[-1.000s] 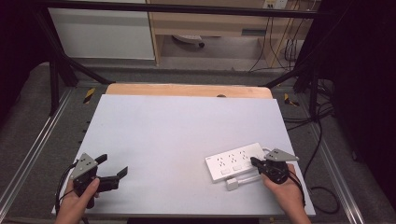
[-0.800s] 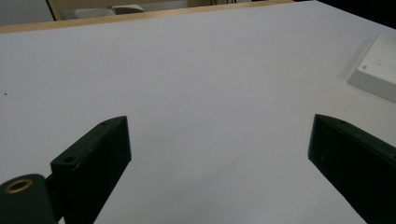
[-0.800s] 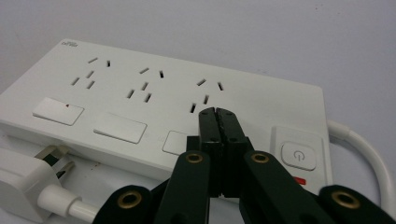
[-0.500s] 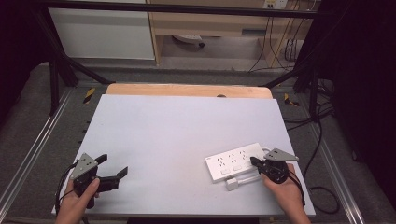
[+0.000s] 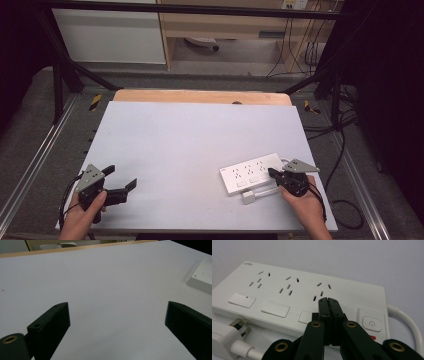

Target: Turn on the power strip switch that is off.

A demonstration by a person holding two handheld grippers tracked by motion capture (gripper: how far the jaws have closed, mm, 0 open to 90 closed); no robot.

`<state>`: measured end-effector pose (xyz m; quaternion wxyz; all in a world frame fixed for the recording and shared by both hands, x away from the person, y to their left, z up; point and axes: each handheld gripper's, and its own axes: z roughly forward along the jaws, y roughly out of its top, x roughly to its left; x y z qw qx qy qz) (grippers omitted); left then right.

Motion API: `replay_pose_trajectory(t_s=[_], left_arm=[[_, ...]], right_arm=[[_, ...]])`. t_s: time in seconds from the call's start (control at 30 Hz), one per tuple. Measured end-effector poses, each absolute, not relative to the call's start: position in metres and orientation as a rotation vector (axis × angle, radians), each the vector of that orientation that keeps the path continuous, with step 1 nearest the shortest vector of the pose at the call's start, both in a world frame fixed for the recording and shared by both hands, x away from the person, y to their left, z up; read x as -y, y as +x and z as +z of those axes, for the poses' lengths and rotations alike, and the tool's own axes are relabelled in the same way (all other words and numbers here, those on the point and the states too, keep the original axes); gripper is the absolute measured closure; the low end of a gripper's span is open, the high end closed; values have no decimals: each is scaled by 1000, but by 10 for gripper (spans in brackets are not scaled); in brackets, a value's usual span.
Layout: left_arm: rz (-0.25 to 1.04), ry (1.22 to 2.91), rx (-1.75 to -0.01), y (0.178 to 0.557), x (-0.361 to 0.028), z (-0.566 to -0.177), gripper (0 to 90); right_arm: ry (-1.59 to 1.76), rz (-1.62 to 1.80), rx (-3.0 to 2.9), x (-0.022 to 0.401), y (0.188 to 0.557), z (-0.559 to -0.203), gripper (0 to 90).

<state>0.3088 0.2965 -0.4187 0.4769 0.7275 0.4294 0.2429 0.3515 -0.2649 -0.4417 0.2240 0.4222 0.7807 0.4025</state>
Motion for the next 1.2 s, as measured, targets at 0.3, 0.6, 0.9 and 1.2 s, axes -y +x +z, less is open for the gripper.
replay_pose_trajectory(t_s=[0.3,0.6,0.9,1.2], left_arm=[[593,1779,-1048,309,-296,-419,60],[594,1780,-1047,309,-296,-419,60],[595,1777,-1047,309,-296,-418,60],[589,1774,-1045,309,-296,-418,60]], right_arm=[[1174,1103,-2159,266,352,-443,900],[1196,1119,-2155,267,352,-443,900],[1187,1117,-2157,268,352,-443,900],[1194,1124,-2154,268,352,-443,900]])
